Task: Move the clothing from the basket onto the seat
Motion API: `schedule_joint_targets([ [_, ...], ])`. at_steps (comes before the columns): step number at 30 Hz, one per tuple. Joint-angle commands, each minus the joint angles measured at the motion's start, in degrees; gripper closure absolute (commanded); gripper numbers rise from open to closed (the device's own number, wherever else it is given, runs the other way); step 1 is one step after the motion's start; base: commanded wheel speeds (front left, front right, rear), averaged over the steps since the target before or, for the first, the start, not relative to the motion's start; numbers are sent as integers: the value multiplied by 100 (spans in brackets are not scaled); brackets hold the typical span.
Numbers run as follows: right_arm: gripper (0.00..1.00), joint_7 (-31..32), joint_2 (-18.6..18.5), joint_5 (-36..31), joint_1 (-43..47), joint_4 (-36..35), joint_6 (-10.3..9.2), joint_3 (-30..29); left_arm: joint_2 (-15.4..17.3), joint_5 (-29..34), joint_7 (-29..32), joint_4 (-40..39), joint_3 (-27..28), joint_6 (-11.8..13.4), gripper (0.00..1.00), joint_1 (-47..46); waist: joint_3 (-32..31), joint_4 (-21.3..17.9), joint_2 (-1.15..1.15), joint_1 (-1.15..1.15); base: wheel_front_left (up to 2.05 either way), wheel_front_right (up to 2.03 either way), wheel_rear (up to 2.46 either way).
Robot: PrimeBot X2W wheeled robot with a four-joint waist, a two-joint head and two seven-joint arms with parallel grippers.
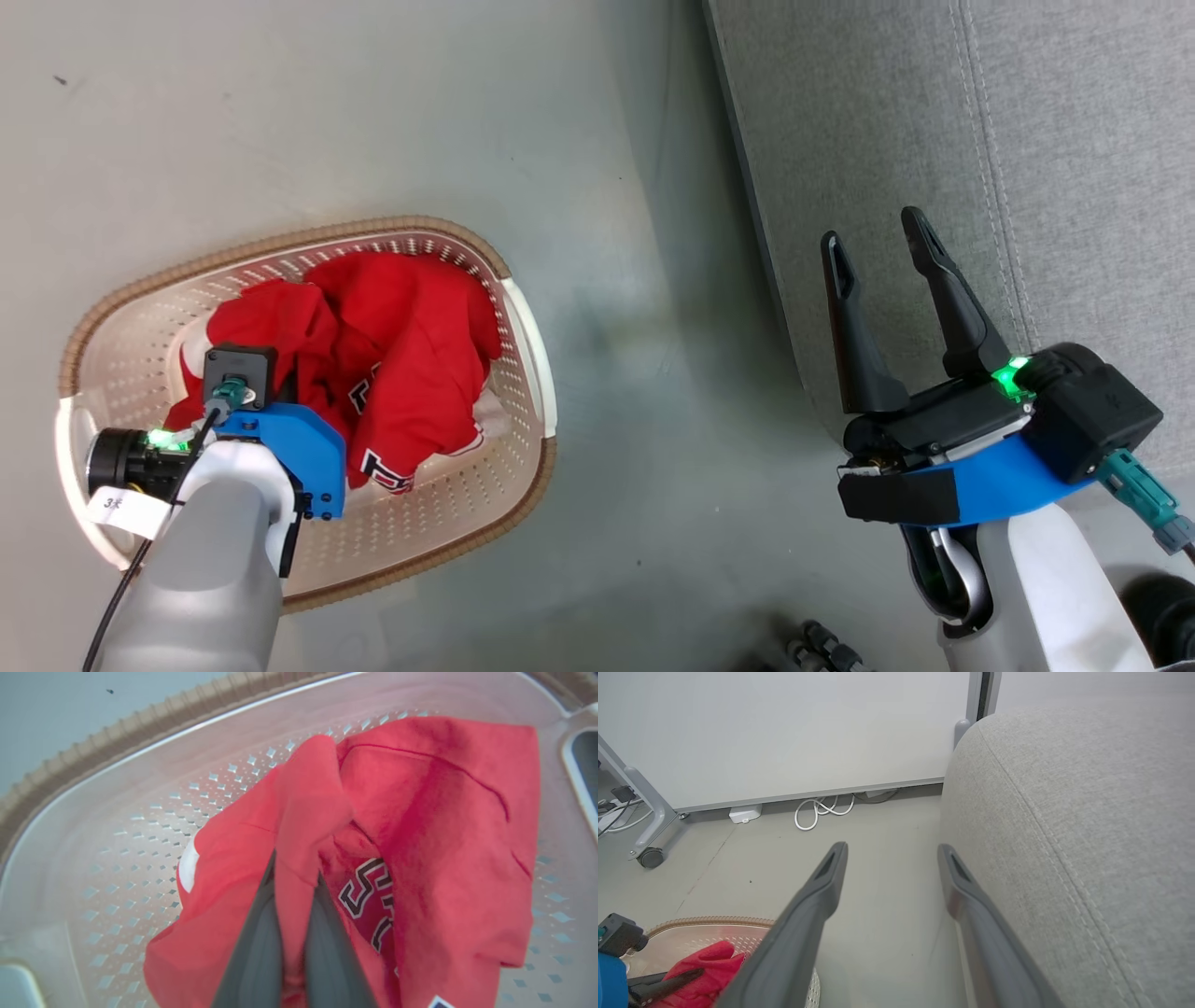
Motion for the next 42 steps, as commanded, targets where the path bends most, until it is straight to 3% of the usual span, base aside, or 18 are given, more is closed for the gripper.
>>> schedule_joint_targets([
  [1,0,-21,-12,-51,-36,20,3,-18,-25,-28,-54,1,-16,-23,100,-26,-160,71,0,0,0,0,0],
  [22,0,-21,-13,-390,674,499,3,-286,-611,-171,-305,-126,-383,-355,100,787,-2391,902,0,0,0,0,0],
  [37,0,-20,-15,-454,1222,688,3,-444,-767,-539,-305,-1315,-873,-572,100,1332,-3564,1487,0,0,0,0,0],
  [42,0,-17,-15,-444,1364,741,3,-445,-775,-929,-305,-1784,-1324,-586,100,1362,-3793,1572,0,0,0,0,0],
])
